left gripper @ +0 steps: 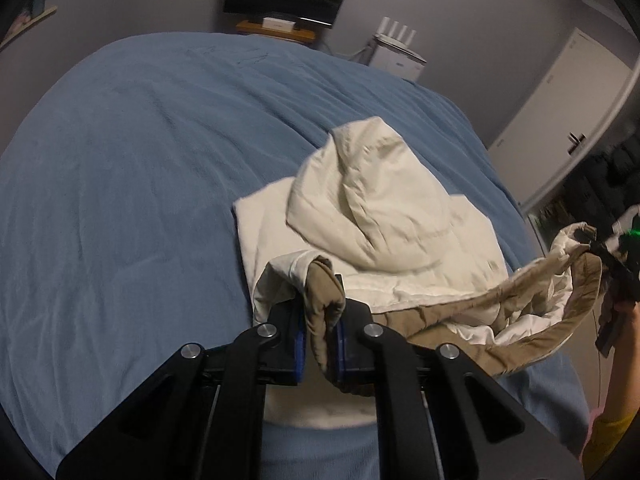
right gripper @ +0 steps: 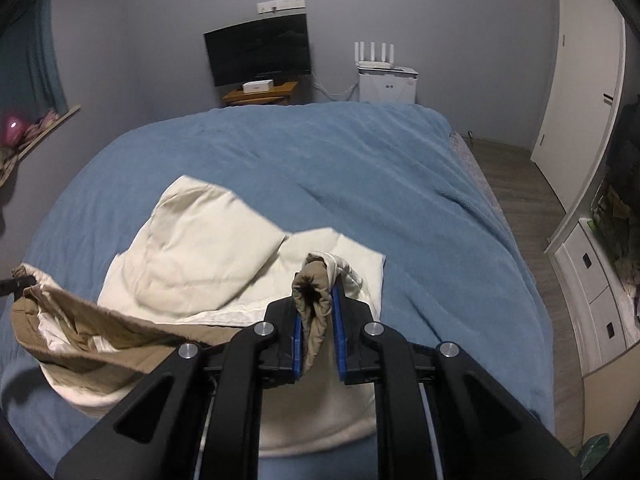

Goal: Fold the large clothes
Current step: 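Grasp the tan hem with the right gripper while the left gripper grasps it too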

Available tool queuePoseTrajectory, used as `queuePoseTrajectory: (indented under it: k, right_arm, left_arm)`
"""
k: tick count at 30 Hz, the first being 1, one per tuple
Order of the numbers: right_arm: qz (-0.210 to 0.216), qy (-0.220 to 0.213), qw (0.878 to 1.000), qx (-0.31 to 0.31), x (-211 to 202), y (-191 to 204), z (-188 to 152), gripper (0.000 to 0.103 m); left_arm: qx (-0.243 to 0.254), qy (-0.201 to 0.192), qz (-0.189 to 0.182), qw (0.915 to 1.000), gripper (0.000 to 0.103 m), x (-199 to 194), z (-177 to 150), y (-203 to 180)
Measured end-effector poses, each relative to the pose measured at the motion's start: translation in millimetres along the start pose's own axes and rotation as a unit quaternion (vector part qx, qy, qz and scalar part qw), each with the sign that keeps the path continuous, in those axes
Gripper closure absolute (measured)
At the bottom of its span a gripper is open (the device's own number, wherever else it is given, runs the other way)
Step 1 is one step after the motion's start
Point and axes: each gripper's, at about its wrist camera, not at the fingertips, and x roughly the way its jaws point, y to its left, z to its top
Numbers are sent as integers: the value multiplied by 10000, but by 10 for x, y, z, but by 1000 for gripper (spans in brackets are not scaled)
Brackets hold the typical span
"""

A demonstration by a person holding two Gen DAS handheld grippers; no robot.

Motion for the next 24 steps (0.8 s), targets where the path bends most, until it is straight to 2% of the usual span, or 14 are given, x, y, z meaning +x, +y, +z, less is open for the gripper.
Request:
queuePoseTrajectory:
  k: [6, 11, 18, 24]
  right_arm:
    - [-222, 197, 9995, 140, 640, -11, 235, 93]
    - [-391, 453, 9978, 267, 1211, -36, 315, 93]
    - [-557, 779, 9945, 417, 1817, -106, 236, 93]
    - [-547, 1021, 9911, 652, 2204, -188, 162, 93]
  left_arm:
    - [-210, 114, 133, 9996, 92, 480, 372, 130]
    - [-307, 362, 332, 9983, 92, 1001, 586, 217]
    - [-472, 741, 444, 9951, 91, 1607, 753, 362]
    - [-539, 916, 467, 9932, 88, 1870, 794, 443]
